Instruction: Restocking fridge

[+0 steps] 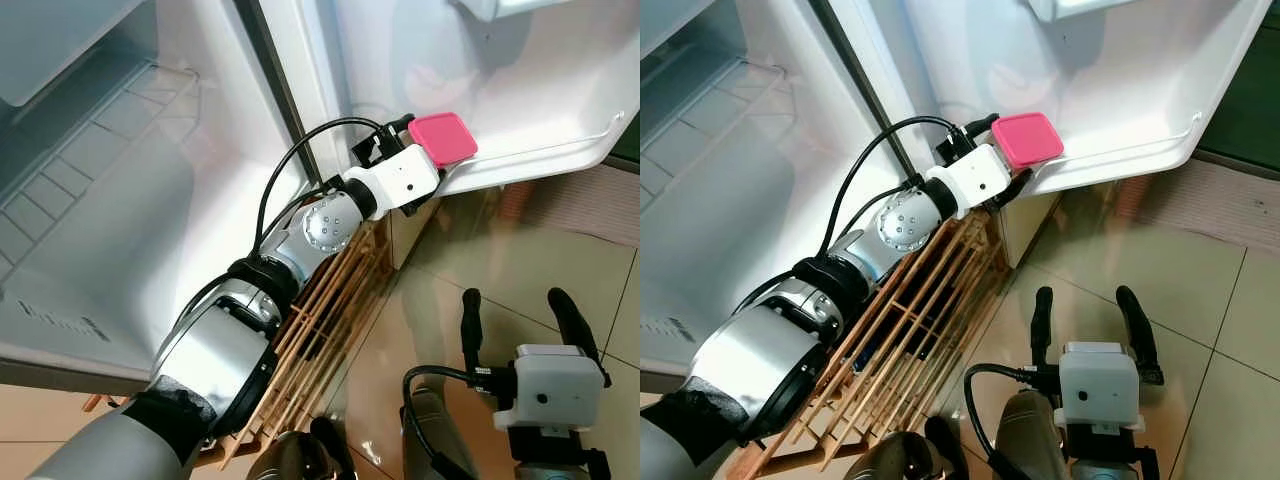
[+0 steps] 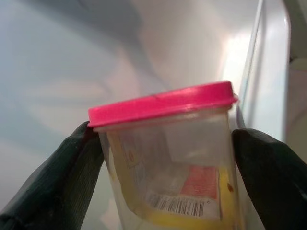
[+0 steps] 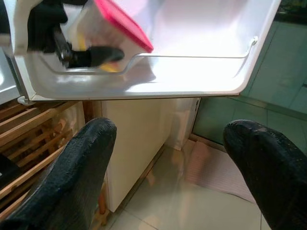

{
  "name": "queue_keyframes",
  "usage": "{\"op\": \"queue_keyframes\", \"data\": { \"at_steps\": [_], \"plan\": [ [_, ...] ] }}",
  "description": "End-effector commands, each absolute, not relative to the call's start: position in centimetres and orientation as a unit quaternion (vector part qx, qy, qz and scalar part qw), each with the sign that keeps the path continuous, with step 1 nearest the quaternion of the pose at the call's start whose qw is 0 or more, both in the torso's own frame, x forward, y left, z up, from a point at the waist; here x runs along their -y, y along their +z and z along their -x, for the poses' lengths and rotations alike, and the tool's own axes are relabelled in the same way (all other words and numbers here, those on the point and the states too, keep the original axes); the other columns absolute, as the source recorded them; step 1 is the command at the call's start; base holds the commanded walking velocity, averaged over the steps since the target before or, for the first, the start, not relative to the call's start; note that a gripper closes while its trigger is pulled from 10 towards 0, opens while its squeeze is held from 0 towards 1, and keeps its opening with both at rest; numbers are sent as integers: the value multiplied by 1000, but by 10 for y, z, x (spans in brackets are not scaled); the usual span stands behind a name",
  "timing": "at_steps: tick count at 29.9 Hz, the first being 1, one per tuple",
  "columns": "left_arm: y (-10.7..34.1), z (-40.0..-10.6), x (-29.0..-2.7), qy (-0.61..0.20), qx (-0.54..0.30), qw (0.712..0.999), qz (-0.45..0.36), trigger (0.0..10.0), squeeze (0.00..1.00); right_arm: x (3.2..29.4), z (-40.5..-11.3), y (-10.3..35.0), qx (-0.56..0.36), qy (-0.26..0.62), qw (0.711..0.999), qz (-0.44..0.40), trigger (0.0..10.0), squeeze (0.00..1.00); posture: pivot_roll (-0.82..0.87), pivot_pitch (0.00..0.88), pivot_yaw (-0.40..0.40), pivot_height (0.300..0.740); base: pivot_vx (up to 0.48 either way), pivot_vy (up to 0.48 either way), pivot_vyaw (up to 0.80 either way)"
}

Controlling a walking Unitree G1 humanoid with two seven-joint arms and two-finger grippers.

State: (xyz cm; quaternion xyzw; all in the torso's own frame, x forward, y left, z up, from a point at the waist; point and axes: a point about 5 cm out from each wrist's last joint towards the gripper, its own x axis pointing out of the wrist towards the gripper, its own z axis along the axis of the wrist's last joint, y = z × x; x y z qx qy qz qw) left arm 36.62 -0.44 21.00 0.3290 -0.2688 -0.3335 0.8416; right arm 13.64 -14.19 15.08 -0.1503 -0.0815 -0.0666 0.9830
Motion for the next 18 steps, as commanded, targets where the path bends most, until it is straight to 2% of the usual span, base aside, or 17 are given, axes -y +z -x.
{"op": "queue_keyframes", "data": {
  "at_steps": [1, 9, 10, 18],
  "plan": [
    [229, -370, -2, -309, 305, 836, -335, 10000, 1000, 139, -135, 145, 65, -61, 986, 143, 10000, 0, -381, 228, 244, 725, 0, 0, 0],
    [233, -375, -3, -310, 292, 828, -364, 10000, 1000, 139, -136, 145, 64, -58, 986, 143, 10000, 0, -376, 228, 245, 725, 0, 0, 0],
    [230, -375, -3, -310, 284, 826, -375, 10000, 0, 139, -136, 145, 64, -58, 986, 143, 10000, 0, -375, 228, 246, 725, 0, 0, 0],
    [211, -371, 2, -329, 258, 818, -395, 10000, 0, 139, -137, 145, 64, -56, 986, 143, 10000, 0, -375, 229, 244, 725, 0, 0, 0]
  ]
}}
